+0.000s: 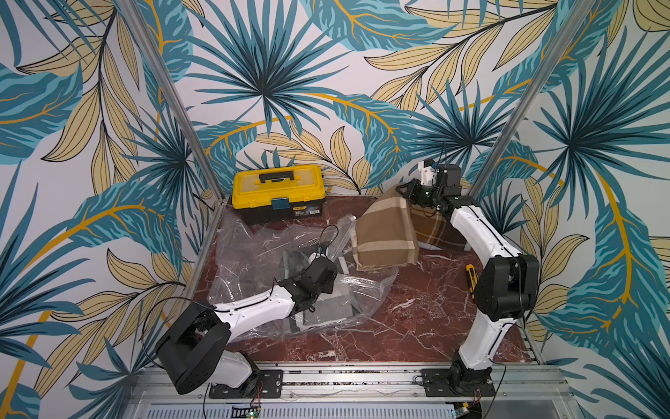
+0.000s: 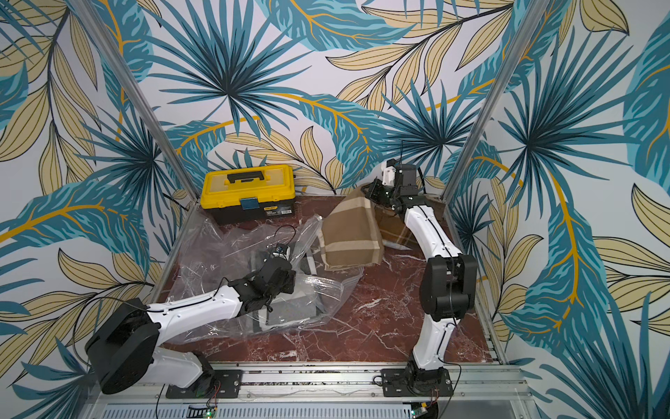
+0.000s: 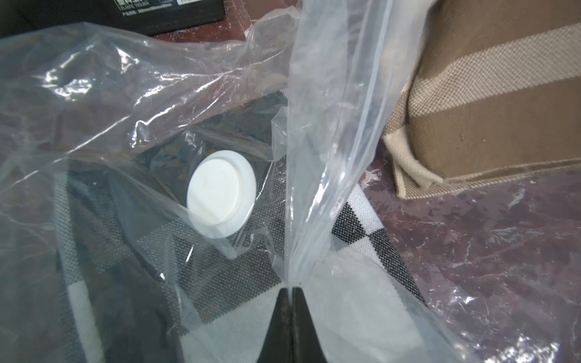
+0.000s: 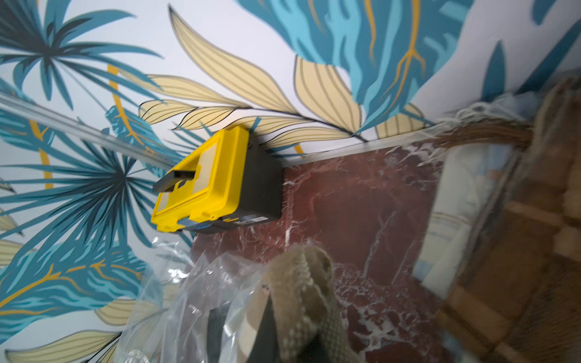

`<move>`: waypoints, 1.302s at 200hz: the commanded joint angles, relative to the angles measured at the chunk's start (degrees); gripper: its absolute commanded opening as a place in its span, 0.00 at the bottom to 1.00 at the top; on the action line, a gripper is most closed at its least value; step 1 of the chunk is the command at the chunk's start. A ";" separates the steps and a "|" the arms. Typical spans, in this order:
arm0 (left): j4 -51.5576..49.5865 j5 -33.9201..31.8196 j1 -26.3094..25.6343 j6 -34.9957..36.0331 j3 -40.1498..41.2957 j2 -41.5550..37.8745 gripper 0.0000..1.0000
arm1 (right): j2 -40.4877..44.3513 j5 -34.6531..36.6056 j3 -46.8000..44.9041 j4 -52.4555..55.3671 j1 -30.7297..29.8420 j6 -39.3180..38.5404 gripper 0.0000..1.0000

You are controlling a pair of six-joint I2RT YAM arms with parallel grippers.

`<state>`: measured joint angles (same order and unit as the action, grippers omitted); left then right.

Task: Take the blanket out of the vacuum bag
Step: Take out the blanket from the vacuum bag, then place the blanket at the corner of the board.

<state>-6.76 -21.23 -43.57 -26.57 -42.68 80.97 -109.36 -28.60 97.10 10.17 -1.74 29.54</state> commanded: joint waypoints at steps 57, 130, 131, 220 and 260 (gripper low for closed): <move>-3.26 -0.85 -0.27 -0.33 -0.85 0.21 0.00 | -4.21 7.36 -0.58 -25.61 8.74 4.43 0.00; -3.09 -0.24 -0.22 -0.24 -1.70 2.12 0.00 | 9.08 30.27 -23.29 -35.31 10.29 0.81 0.00; -3.13 -0.18 -0.25 -0.24 -1.70 2.19 0.00 | 9.30 30.62 -23.76 -35.44 10.28 0.75 0.00; -1.96 1.37 -0.29 -0.51 -1.62 3.01 0.00 | 18.57 46.66 -36.88 -23.31 15.80 -3.34 0.00; -1.94 1.46 -0.39 -0.71 -1.09 2.32 0.00 | 19.35 53.80 -39.21 -16.84 16.72 -4.43 0.00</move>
<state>-8.75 -20.64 -43.57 -26.68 -43.40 83.96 -92.25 17.69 60.07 -11.38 14.61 26.50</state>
